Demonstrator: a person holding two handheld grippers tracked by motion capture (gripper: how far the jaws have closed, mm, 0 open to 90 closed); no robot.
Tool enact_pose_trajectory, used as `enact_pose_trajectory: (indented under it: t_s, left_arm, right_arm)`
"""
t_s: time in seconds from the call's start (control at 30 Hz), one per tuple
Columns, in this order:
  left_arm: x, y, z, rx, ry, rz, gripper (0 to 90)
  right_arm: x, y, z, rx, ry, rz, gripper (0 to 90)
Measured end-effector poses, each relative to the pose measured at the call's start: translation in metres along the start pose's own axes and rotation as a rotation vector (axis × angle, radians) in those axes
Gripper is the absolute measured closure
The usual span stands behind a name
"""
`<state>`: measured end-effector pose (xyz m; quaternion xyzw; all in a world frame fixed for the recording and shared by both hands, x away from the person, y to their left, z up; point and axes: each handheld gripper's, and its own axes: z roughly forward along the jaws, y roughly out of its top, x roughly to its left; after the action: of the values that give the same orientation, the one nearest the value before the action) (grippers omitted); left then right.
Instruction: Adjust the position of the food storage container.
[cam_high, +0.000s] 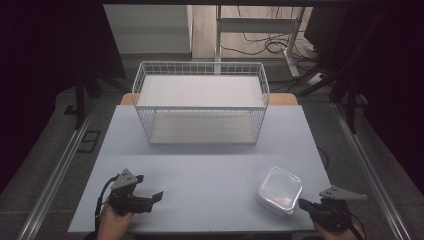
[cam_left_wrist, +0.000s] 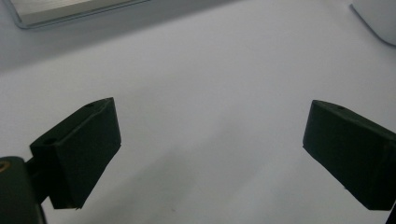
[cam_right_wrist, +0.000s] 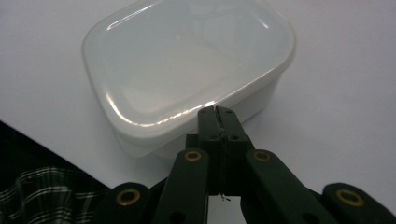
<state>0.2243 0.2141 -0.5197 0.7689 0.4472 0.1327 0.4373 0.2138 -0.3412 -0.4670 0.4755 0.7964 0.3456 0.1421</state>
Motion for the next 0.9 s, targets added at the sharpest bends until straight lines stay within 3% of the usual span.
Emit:
enact_pose_trajectory:
  t_s: [0.33,0.5,0.57,0.7,0.73,0.77,0.8,0.9]
  left_arm:
    - [-0.001,0.000,0.001,0.002,-0.008,-0.001,4.1]
    - [-0.002,0.001,0.002,0.003,-0.013,0.002,4.2]
    - [-0.003,0.001,0.001,-0.001,-0.013,0.000,4.4]
    - [-0.004,0.002,0.001,-0.001,-0.022,0.001,5.2]
    - [-0.004,0.002,0.001,-0.001,-0.022,0.001,5.3]
    - [-0.006,0.002,0.003,0.008,-0.029,0.008,5.3]
    - [-0.008,0.003,0.004,0.015,-0.033,0.009,5.2]
    - [-0.011,0.004,0.006,0.027,-0.050,0.021,4.5]
  right_arm:
    - [0.030,0.008,0.017,0.015,0.120,-0.069,89.5]
    - [0.042,0.012,0.024,0.016,0.145,-0.104,89.5]
    - [0.040,0.014,0.020,-0.003,0.133,-0.102,89.5]
    - [0.022,0.020,0.008,-0.062,0.047,-0.073,89.5]
    - [0.022,0.020,0.008,-0.062,0.047,-0.073,89.5]
    - [0.008,0.023,0.005,-0.086,-0.016,-0.058,89.4]
    - [0.001,0.025,0.005,-0.090,-0.034,-0.050,89.4]
    - [-0.010,0.028,0.012,-0.089,-0.037,-0.023,89.4]
